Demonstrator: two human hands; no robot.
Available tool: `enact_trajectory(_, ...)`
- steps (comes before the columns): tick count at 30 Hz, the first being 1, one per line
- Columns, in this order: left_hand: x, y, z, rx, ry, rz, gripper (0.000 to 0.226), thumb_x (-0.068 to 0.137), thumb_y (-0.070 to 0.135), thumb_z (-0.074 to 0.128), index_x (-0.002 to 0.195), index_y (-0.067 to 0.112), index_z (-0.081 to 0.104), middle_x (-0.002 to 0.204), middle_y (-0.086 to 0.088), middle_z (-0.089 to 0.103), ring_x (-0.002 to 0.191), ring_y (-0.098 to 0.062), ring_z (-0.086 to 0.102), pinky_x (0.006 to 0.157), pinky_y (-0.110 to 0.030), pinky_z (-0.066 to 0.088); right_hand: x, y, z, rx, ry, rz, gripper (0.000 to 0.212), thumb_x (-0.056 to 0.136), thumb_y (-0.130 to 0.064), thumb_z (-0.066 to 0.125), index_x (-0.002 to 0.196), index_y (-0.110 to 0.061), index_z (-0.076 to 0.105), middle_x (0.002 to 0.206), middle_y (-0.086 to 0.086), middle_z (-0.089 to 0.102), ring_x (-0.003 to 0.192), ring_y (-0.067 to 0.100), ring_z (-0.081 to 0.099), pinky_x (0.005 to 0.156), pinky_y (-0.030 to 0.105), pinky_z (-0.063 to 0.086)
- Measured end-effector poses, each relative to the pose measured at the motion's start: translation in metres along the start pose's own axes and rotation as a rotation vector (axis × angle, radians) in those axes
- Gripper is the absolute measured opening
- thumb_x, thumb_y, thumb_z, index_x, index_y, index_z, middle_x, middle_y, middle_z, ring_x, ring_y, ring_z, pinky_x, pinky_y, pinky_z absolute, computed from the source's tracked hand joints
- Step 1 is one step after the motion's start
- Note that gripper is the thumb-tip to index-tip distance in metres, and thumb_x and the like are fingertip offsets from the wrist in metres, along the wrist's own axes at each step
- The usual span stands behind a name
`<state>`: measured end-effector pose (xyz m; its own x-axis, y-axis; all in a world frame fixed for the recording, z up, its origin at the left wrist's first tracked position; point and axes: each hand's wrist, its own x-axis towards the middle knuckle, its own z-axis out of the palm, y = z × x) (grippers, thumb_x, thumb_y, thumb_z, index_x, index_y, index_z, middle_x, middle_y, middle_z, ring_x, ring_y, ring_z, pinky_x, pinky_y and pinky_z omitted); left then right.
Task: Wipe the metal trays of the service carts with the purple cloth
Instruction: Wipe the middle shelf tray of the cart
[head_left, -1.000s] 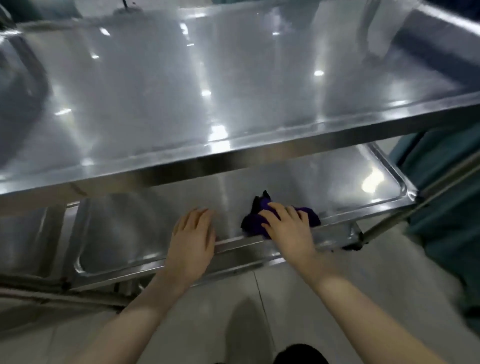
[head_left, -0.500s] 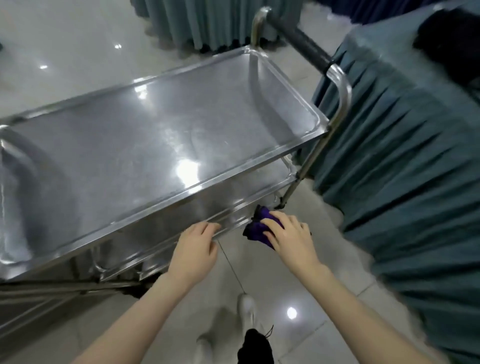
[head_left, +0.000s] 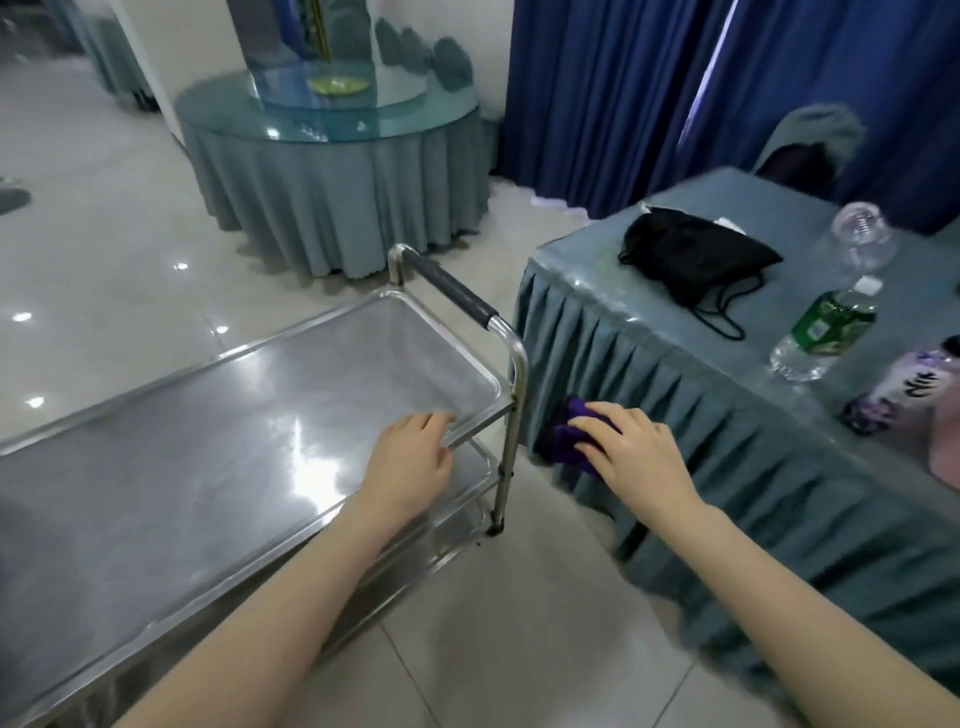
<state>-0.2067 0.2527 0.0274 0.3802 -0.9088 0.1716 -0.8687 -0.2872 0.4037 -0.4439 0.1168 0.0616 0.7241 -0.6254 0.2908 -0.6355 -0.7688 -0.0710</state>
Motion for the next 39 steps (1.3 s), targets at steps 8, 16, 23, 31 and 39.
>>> enact_trajectory(8,0.094,0.033,-0.009,0.091,0.064,0.023,0.042,0.088,0.017,0.048,0.129,0.021,0.051,0.127,-0.001,0.059,0.114,-0.024,0.052,0.096,-0.036,0.036,0.072,0.073,-0.012,0.03,0.032,-0.009,0.029,0.092,-0.028,0.064,0.119,-0.021,0.067,0.129,0.003,0.06,0.107,0.032,0.059,0.079,0.044,0.046)
enact_trajectory(16,0.224,0.028,-0.001,0.132,0.087,0.003,0.034,0.096,0.036,0.046,0.125,0.02,0.054,0.112,-0.002,0.062,0.104,-0.027,0.058,0.089,-0.038,0.044,0.192,0.127,0.017,0.032,-0.015,-0.087,0.029,0.096,-0.036,0.052,0.123,-0.029,0.062,0.134,-0.006,0.054,0.113,0.026,0.053,0.085,0.04,0.043)
enact_trajectory(23,0.352,0.013,0.017,0.103,0.147,-0.036,0.038,0.098,0.039,0.045,0.128,0.019,0.052,0.13,-0.001,0.052,0.117,-0.024,0.051,0.095,-0.037,0.041,0.33,0.177,0.034,-0.075,-0.09,-0.165,0.034,0.098,-0.043,0.046,0.128,-0.032,0.056,0.139,-0.008,0.049,0.119,0.023,0.051,0.086,0.036,0.041)
enact_trajectory(31,0.49,0.005,0.04,0.14,0.1,-0.101,0.045,0.099,0.041,0.039,0.139,0.023,0.039,0.134,0.0,0.049,0.119,-0.023,0.048,0.093,-0.037,0.043,0.46,0.247,0.058,-0.037,-0.116,-0.177,0.032,0.098,-0.043,0.045,0.126,-0.033,0.056,0.137,-0.009,0.051,0.116,0.022,0.051,0.083,0.035,0.042)
enact_trajectory(39,0.602,0.005,0.053,0.241,0.104,-0.255,0.05,0.098,0.035,0.04,0.146,0.021,0.033,0.127,-0.005,0.055,0.112,-0.028,0.053,0.085,-0.039,0.046,0.569,0.315,0.082,0.049,-0.155,-0.208,0.032,0.099,-0.043,0.043,0.128,-0.035,0.053,0.138,-0.012,0.047,0.12,0.019,0.048,0.093,0.037,0.041)
